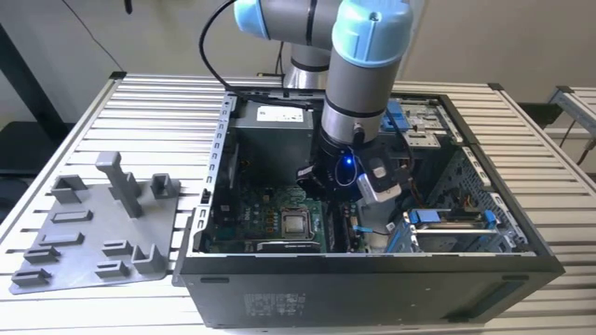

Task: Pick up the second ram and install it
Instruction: 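Insert the second ram into the second slot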

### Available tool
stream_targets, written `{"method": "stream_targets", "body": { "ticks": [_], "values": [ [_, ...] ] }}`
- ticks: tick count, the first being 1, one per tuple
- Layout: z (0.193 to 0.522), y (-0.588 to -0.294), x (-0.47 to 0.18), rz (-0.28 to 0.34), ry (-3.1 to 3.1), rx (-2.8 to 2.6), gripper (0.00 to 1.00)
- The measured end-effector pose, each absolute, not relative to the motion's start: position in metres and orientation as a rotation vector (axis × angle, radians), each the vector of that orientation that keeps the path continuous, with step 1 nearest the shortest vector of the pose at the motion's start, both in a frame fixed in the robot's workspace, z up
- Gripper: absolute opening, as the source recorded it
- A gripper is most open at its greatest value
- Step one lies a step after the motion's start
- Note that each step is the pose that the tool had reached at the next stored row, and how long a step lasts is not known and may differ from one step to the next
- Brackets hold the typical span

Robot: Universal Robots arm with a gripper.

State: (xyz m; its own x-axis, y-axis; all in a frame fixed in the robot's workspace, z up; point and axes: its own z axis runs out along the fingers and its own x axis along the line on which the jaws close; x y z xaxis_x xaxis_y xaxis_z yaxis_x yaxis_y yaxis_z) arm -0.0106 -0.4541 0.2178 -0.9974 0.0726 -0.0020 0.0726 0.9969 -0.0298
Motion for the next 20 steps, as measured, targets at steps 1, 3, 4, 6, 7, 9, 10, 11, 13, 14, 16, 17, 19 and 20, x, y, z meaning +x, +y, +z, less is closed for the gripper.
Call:
{"method": "stream_targets", "body": {
  "ticks": [1, 3, 4, 6, 7, 9, 10, 11, 13, 14, 16, 17, 19, 20],
  "values": [
    [0.2176, -0.4541, -0.0106, -0.047, 3.138, 0.114, 0.14],
    [0.2174, -0.4541, -0.0106, -0.047, 3.138, 0.114, 0.14],
    [0.2173, -0.4541, -0.0105, -0.047, 3.138, 0.114, 0.14],
    [0.2172, -0.4541, -0.0105, -0.047, 3.138, 0.114, 0.14],
    [0.2172, -0.4541, -0.0105, -0.047, 3.138, 0.114, 0.14],
    [0.2171, -0.4541, -0.0105, -0.047, 3.138, 0.114, 0.14],
    [0.2172, -0.4541, -0.0105, -0.048, 3.138, 0.114, 0.14],
    [0.2177, -0.454, -0.0105, -0.054, 3.137, 0.113, 0.14],
    [0.22, -0.454, -0.0105, -0.074, 3.136, 0.111, 0.14],
    [0.2215, -0.454, -0.0105, -0.084, 3.136, 0.111, 0.14],
    [0.2231, -0.4536, -0.0105, -0.098, 3.135, 0.11, 0.14],
    [0.2231, -0.4534, -0.0104, -0.099, 3.134, 0.108, 0.14],
    [0.2231, -0.4532, -0.0105, -0.099, 3.131, 0.099, 0.14],
    [0.223, -0.4532, -0.0104, -0.099, 3.129, 0.092, 0.14]
  ]
}}
